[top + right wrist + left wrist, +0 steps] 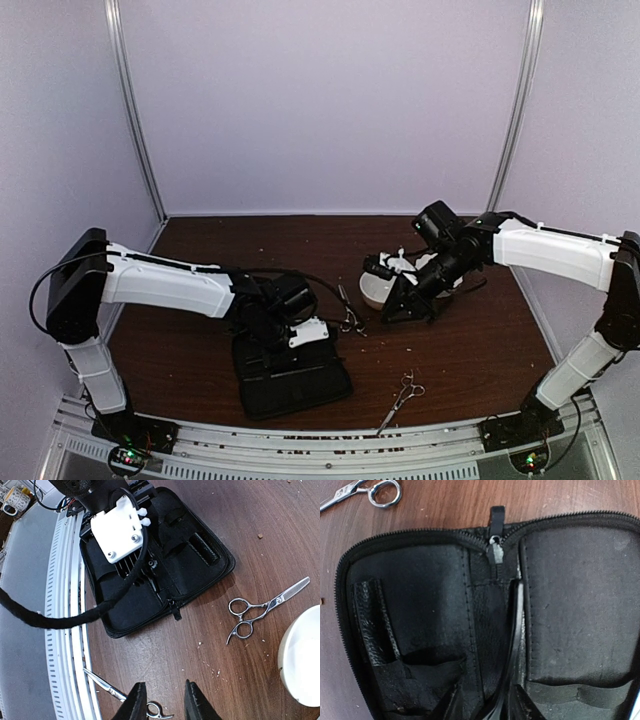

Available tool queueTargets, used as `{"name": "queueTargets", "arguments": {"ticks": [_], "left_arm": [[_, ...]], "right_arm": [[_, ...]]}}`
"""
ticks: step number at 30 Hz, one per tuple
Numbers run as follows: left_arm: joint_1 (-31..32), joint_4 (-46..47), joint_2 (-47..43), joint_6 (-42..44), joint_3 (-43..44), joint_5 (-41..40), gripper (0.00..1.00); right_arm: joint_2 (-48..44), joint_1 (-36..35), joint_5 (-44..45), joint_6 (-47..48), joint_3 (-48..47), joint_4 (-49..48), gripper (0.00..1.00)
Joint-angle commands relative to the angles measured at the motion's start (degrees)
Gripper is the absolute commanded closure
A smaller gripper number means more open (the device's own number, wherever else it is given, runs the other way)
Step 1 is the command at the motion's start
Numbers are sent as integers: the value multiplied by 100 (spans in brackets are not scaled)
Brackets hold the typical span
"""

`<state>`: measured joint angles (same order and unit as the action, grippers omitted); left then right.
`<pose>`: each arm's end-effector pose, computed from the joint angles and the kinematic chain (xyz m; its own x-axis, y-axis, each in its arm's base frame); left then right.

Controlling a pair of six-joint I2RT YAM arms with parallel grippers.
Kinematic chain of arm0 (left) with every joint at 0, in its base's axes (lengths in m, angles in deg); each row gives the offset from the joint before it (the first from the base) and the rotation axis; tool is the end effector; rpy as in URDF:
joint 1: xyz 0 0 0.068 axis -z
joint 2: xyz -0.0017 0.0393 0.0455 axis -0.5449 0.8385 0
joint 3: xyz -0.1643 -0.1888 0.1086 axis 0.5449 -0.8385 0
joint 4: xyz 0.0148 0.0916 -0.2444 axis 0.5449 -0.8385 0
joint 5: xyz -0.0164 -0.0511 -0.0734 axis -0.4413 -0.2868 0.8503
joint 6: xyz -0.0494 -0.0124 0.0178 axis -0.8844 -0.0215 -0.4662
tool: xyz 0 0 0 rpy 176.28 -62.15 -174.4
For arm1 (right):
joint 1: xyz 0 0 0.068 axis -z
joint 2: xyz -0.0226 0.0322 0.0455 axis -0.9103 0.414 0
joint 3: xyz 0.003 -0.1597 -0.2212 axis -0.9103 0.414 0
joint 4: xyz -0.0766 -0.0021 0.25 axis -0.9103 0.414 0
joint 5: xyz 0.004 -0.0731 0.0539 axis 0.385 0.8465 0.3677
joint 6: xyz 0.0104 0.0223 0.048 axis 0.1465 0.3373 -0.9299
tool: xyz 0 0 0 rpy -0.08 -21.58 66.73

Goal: Sort the hair-cutting tools

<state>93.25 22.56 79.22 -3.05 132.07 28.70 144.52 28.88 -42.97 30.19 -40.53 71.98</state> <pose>0.1714 -0.3011 0.1675 -0.2994 0.9080 -0.2930 0.9452 0.3243 0.0389 0.2286 0.2002 0.2591 -0.3044 -0.6726 -0.6745 -0.9408 0.1014 0.3235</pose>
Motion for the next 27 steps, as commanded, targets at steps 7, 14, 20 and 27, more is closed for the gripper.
{"name": "queueTargets", "arguments": {"ticks": [7,14,20,27], "left_arm": [[54,-11,166,103,58,-103,71],[94,-10,245,129,43,-167,69],[103,-24,145,146,100,-108,67],[103,-25,203,127,27,-126,77]], "right_arm": [[161,45,-101,-87,23,-81,72],[204,45,-77,-69,-13,-41,72],[208,45,-46,-53,-13,-32,72],[213,45,-30,-41,-23,-24,72]]}}
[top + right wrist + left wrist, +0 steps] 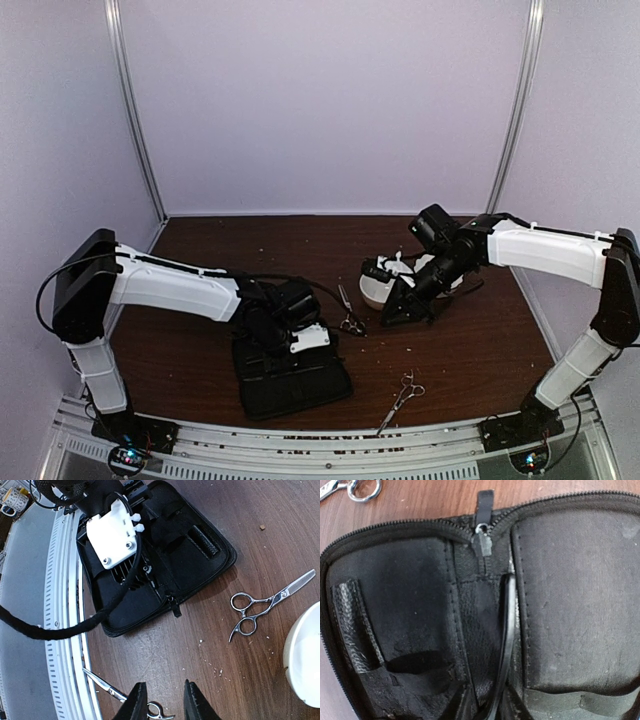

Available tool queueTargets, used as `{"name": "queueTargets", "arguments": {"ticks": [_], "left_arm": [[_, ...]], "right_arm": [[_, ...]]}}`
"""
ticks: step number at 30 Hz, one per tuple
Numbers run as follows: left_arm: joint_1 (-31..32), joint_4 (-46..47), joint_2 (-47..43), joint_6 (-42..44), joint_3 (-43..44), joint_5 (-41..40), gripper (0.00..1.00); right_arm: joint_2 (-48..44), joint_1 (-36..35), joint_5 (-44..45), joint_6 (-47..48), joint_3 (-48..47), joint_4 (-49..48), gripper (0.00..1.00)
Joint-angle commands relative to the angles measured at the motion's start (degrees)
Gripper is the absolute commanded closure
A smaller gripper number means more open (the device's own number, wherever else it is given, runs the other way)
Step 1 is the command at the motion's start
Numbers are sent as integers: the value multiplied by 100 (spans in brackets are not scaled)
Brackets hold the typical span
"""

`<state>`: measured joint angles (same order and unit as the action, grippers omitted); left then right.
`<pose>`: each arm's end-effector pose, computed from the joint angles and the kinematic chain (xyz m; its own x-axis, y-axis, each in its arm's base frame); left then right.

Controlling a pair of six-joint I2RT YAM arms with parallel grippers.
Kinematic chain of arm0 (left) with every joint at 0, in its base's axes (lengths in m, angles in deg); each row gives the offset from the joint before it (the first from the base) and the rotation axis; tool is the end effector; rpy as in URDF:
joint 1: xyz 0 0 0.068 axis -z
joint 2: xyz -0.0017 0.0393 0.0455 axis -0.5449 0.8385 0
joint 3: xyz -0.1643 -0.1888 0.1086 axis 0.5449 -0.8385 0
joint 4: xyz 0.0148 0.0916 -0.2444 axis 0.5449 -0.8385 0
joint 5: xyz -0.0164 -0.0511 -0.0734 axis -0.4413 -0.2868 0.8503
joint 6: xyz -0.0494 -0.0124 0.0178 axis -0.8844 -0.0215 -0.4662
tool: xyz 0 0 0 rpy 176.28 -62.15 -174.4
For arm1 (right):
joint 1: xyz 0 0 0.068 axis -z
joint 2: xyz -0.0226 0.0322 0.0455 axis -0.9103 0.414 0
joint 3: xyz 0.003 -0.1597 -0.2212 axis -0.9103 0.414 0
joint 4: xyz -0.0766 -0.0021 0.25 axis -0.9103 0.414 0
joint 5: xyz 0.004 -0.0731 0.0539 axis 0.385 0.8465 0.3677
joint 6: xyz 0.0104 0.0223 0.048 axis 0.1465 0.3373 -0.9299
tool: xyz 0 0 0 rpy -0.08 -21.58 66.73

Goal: Sort the hair-cutting tools

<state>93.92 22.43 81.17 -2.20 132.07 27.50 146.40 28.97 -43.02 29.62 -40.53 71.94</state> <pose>0.1692 -0.3040 0.1563 -0.2801 0.9257 -0.2542 0.9513 0.3031 0.0557 0.2327 0.2027 0.2498 -0.3319 -0.6834 -0.6502 -0.9286 0.1155 0.3526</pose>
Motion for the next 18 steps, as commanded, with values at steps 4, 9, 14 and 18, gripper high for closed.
{"name": "queueTargets", "arguments": {"ticks": [4,9,14,18], "left_arm": [[36,-51,-45,-24,43,-21,87],[36,-397,-434,-304,104,-3,93],[36,-875,-1254,-806,-159,184,98],[67,-1065,-1967,-1507,-629,661,100]], "right_arm": [[-11,37,0,35,-18,-8,73],[-194,37,29,36,142,-182,73],[-319,-32,30,29,366,-482,73],[-297,-288,451,68,476,-723,74]]}}
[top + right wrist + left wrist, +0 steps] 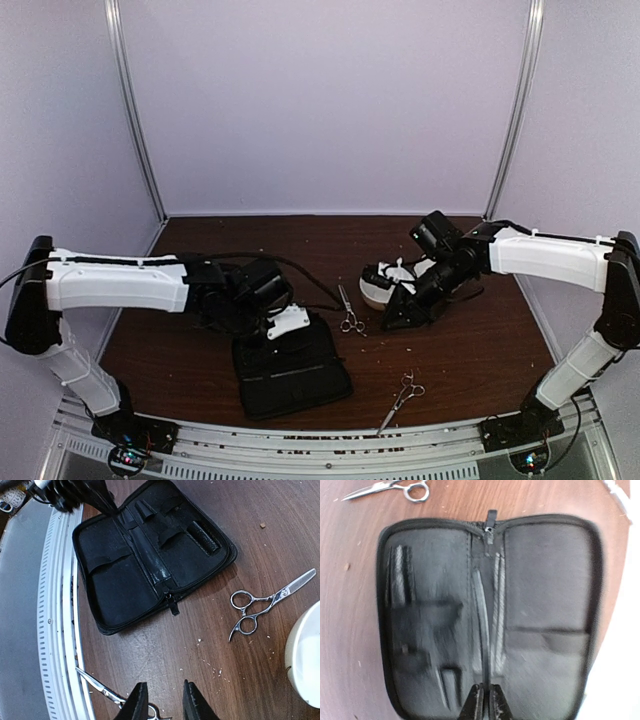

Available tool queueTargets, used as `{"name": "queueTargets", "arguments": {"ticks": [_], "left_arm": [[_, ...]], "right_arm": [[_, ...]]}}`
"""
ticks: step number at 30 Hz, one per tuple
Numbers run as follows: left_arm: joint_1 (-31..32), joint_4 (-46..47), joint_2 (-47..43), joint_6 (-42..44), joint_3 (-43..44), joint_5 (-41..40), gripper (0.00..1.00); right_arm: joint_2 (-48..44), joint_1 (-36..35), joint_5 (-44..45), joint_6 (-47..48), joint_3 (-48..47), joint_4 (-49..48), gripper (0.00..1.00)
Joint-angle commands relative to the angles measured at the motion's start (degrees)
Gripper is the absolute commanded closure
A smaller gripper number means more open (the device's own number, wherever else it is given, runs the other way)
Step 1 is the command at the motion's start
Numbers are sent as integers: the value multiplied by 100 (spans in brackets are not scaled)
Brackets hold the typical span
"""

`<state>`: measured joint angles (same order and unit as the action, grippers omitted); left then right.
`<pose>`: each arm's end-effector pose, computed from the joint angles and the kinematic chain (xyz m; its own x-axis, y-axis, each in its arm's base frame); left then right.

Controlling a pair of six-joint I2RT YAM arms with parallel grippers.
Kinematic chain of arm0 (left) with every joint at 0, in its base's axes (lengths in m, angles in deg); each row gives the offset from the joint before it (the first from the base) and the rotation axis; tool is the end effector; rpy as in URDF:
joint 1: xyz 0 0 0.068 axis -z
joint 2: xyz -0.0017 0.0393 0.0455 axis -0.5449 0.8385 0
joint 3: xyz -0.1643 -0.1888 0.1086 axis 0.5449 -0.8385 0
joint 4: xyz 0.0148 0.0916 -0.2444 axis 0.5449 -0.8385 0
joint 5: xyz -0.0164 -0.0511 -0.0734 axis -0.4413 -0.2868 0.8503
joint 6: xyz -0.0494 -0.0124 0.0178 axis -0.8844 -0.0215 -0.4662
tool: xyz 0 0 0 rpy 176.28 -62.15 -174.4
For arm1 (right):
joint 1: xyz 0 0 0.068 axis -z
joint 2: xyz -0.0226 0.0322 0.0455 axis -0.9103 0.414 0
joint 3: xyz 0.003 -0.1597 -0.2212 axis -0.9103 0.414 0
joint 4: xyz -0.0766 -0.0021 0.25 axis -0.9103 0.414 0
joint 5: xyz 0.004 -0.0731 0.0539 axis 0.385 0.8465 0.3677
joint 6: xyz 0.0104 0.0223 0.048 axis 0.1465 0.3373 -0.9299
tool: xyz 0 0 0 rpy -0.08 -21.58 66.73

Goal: Sort the hair-cutting tools

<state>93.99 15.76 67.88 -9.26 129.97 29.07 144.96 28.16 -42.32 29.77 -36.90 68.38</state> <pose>0.1505 -0.2732 0.2147 -0.3821 0.8608 -0.3363 0.9133 0.4072 0.0046 0.2253 0.2021 0.2409 -0.3063 -0.6830 -0.6631 -0.9392 0.1034 0.3274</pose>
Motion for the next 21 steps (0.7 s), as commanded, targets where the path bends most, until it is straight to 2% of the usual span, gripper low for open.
{"name": "queueTargets", "arguments": {"ticks": [1,3,6,13,21], "left_arm": [[113,-381,-830,-986,-576,613,100],[274,-328,-1176,-1314,-857,646,100],[470,-256,-1426,-1649,-1109,706,100],[838,-283,-1174,-2059,-1175,773,100],[1100,-830,-1061,-2359,-939,819,100]], "right_arm": [[-107,-296,575,12,111,-420,75],[51,-465,907,-128,66,-510,75],[395,-674,876,-237,-71,-511,76],[1186,-1508,811,-375,-402,-323,76],[1609,-1650,671,-541,-485,-275,78]]}}
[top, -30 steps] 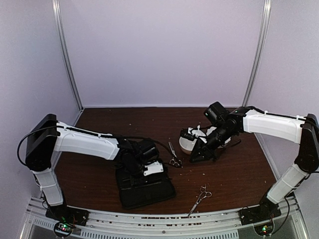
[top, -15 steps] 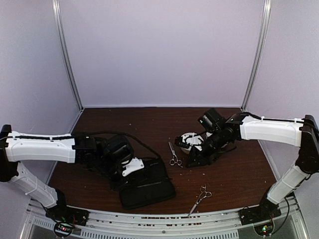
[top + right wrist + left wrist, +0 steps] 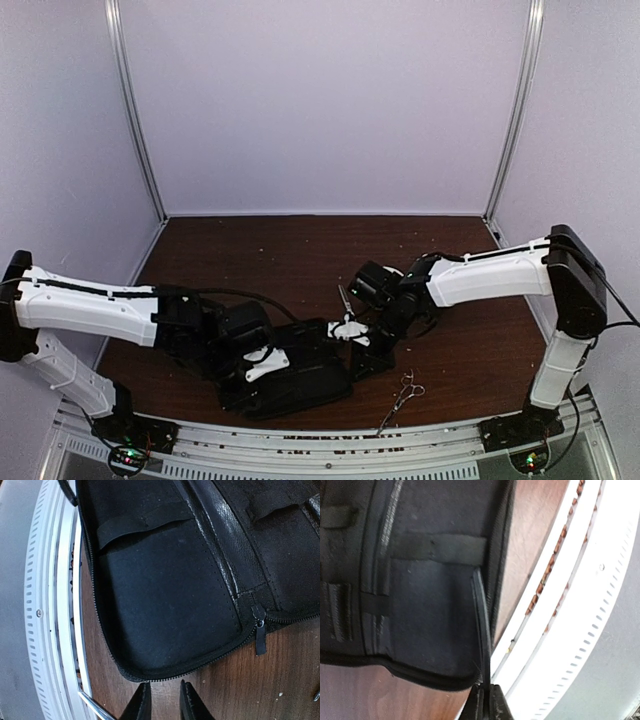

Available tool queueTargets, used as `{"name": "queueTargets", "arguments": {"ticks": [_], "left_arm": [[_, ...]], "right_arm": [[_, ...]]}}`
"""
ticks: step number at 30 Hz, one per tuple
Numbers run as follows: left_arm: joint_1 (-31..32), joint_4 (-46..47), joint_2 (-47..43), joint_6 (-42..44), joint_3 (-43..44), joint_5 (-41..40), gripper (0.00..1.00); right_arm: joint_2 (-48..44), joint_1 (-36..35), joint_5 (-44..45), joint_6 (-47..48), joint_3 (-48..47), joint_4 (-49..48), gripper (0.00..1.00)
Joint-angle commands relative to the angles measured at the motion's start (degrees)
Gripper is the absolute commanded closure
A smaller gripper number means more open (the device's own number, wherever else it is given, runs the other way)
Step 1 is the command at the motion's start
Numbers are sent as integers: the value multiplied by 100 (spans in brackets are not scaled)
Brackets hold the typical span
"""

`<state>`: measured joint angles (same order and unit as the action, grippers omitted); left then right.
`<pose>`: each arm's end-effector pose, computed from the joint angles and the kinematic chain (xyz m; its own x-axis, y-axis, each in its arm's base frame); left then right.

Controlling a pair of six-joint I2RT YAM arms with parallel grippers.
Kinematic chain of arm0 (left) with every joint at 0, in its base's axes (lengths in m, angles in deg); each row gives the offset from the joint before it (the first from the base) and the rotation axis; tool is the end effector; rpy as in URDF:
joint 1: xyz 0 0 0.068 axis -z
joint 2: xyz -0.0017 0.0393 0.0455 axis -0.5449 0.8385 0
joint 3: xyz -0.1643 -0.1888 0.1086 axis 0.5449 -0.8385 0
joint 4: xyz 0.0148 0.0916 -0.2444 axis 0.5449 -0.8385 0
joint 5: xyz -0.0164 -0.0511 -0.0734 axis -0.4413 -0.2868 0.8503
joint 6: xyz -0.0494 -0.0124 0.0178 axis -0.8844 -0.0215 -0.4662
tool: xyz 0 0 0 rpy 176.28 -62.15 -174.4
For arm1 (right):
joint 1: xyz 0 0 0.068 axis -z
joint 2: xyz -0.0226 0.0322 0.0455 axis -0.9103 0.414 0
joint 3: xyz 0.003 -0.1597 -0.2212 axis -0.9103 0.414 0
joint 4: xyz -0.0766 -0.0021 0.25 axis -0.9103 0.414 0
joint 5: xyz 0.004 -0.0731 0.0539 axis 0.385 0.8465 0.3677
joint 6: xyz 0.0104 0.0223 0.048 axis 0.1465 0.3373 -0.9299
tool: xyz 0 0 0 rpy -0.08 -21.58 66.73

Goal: Sort the hair-cutting tools

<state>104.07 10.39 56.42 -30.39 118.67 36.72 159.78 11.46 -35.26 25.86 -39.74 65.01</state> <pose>0.0757 -0.2382 0.2096 -0.5681 0.7994 -0.1955 0.8200 0.5297 -0.2167 0.1837 0.2884 0.1759 -0.1926 -0.8513 -0.4880 -0.9253 -0.0080 0.3791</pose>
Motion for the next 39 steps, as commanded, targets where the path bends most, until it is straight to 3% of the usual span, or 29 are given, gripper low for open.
{"name": "queueTargets", "arguments": {"ticks": [1,12,23,39], "left_arm": [[94,-359,151,-251,200,-9,100],[97,-576,868,-245,462,-281,100],[102,-392,1623,335,891,-393,100],[99,622,2081,569,819,-314,100]], "right_arm": [[173,16,-33,-159,-231,70,78],[473,-10,-20,-152,-346,219,79],[684,-23,-53,-88,-427,312,79],[756,-24,-108,-84,-427,334,79]]}}
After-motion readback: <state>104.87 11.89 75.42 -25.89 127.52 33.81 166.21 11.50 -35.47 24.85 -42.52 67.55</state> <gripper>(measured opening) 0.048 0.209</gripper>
